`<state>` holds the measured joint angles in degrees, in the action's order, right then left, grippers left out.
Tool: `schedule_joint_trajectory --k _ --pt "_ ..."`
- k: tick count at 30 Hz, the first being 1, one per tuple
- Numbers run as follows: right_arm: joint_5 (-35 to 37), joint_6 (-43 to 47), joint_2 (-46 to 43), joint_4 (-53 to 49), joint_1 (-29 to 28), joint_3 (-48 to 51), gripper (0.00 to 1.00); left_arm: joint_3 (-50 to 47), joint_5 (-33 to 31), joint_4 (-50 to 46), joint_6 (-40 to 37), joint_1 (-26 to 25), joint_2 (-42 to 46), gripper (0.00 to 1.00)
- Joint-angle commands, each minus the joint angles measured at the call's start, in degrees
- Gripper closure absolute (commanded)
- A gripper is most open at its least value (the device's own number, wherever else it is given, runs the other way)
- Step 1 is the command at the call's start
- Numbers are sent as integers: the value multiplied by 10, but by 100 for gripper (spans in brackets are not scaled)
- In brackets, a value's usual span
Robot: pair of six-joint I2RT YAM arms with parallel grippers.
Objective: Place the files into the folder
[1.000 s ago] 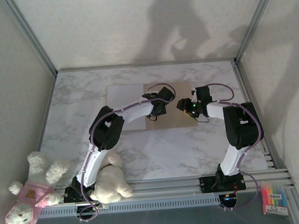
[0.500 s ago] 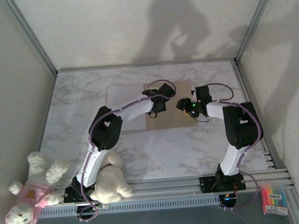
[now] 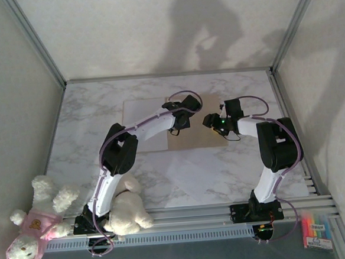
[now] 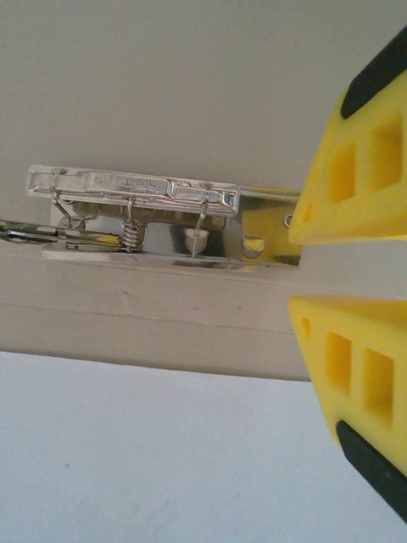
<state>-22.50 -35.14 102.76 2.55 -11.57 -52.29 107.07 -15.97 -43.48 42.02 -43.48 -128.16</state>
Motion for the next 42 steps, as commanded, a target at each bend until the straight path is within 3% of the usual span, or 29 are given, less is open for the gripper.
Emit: schedule_joint_trajectory --k 1,29,36,42 --pt "3 10 11 -23 -6 -7 41 -10 -16 5 -3 10 18 78" --pt "0 12 8 -26 -7 -8 41 218 34 43 -95 92 -152 81" --pt "-16 -3 9 -10 -9 -8 42 223 27 11 -107 90 -106 79" --pt "-15 8 -14 -40 -8 -35 41 142 15 -2 -95 67 -11 73"
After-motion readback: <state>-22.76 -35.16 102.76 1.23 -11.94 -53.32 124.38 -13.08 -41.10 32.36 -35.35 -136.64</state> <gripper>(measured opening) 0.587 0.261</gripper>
